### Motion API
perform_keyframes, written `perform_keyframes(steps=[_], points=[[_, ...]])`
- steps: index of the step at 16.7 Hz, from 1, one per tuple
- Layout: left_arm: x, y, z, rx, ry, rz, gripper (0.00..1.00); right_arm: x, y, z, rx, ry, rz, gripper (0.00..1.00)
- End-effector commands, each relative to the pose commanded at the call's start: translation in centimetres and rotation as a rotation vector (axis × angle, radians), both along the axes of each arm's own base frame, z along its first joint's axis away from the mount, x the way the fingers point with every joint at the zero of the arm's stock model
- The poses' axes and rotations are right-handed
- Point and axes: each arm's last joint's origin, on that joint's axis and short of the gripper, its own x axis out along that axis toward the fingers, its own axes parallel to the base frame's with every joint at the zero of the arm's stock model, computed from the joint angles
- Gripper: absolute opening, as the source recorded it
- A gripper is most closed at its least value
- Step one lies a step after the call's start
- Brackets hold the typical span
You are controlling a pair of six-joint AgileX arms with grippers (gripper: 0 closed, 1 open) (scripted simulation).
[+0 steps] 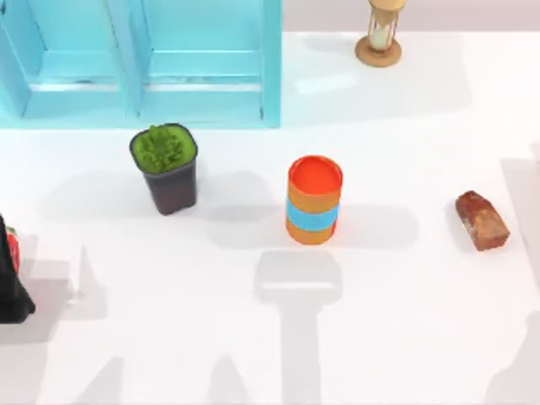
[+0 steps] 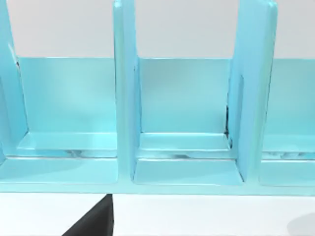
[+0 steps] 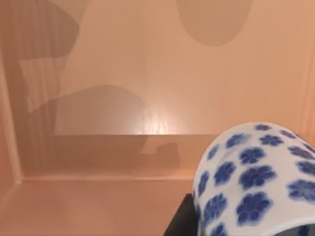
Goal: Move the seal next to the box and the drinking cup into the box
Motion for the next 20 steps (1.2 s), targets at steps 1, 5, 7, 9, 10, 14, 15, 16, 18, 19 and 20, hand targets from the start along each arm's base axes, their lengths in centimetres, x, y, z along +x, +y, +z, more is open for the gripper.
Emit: perform_keyframes(steps=[1,5,7,9,10,14,15,16,18,19,20], points=[[0.0,0.0,0.0,0.000,0.000,0.000,1.00,0.1,-0.2,-0.1,-0.004,-0.016,-0.014,0.00],[0.0,0.0,0.0,0.000,0.000,0.000,1.00,0.3,-0.5,-1.4,-0.029,-0.070,-0.074,0.00],[0.0,0.0,0.0,0.000,0.000,0.000,1.00,0.0,-0.5,-2.5,-0.030,-0.064,-0.085,0.00],[0.0,0.0,0.0,0.000,0.000,0.000,1.00,-0.3,-0.4,-3.9,-0.022,-0.037,-0.071,0.00],[0.0,0.0,0.0,0.000,0.000,0.000,1.00,-0.3,-0.2,-4.6,-0.016,-0.021,-0.056,0.00],[0.0,0.0,0.0,0.000,0.000,0.000,1.00,-0.1,0.1,-6.5,0.005,0.013,0.006,0.00],[0.0,0.0,0.0,0.000,0.000,0.000,1.00,-0.1,0.1,-6.5,0.005,0.013,0.008,0.00],[0.0,0.0,0.0,0.000,0.000,0.000,1.00,-0.1,0.1,-6.5,0.005,0.013,0.008,0.00],[0.0,0.0,0.0,0.000,0.000,0.000,1.00,-0.1,0.1,-6.5,0.005,0.013,0.008,0.00],[0.0,0.0,0.0,0.000,0.000,0.000,1.00,-0.1,0.1,-6.5,0.005,0.013,0.008,0.08],[0.0,0.0,0.0,0.000,0.000,0.000,1.00,-0.1,0.1,-6.5,0.005,0.013,0.008,0.15]])
